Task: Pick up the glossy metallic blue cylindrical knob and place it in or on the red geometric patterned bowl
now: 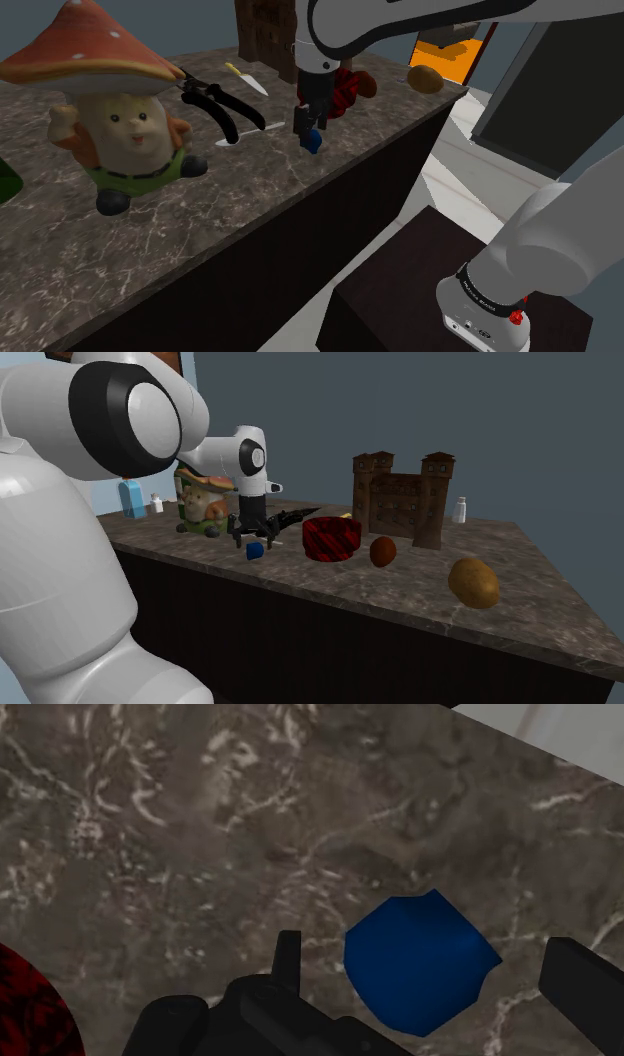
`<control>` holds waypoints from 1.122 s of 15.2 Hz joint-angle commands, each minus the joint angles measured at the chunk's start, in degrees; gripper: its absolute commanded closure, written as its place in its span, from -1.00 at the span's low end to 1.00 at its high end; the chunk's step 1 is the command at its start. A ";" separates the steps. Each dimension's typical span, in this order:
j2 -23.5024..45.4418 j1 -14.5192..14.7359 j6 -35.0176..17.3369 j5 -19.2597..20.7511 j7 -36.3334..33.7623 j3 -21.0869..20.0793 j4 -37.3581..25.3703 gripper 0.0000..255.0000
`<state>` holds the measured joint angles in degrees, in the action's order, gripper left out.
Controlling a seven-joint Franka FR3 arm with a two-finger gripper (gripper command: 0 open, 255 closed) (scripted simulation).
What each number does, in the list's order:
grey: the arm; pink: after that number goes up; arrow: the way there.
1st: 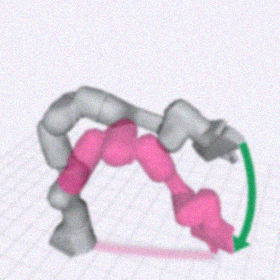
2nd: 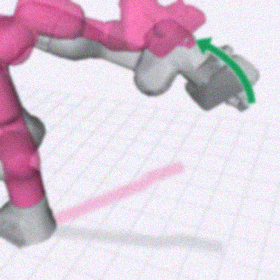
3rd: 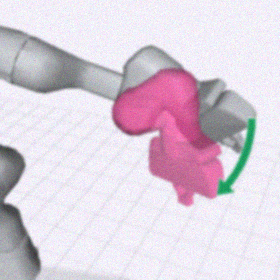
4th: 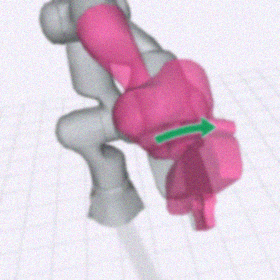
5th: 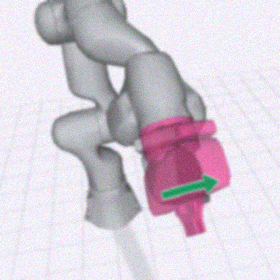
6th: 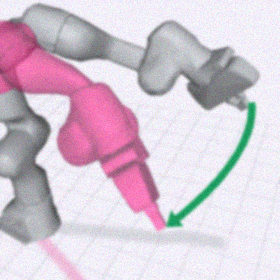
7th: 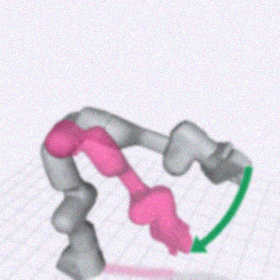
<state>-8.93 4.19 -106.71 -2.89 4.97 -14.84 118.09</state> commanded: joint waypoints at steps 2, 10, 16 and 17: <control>0.00 0.00 0.00 0.00 0.00 0.00 0.00 1.00; 0.00 0.00 0.00 0.00 0.00 0.00 0.00 1.00; -0.45 -0.06 3.83 -0.04 0.03 0.13 -3.39 1.00; -0.51 -0.07 4.59 -0.04 0.03 0.15 -4.10 1.00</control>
<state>-9.56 4.13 -102.88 -2.97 5.04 -14.69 114.87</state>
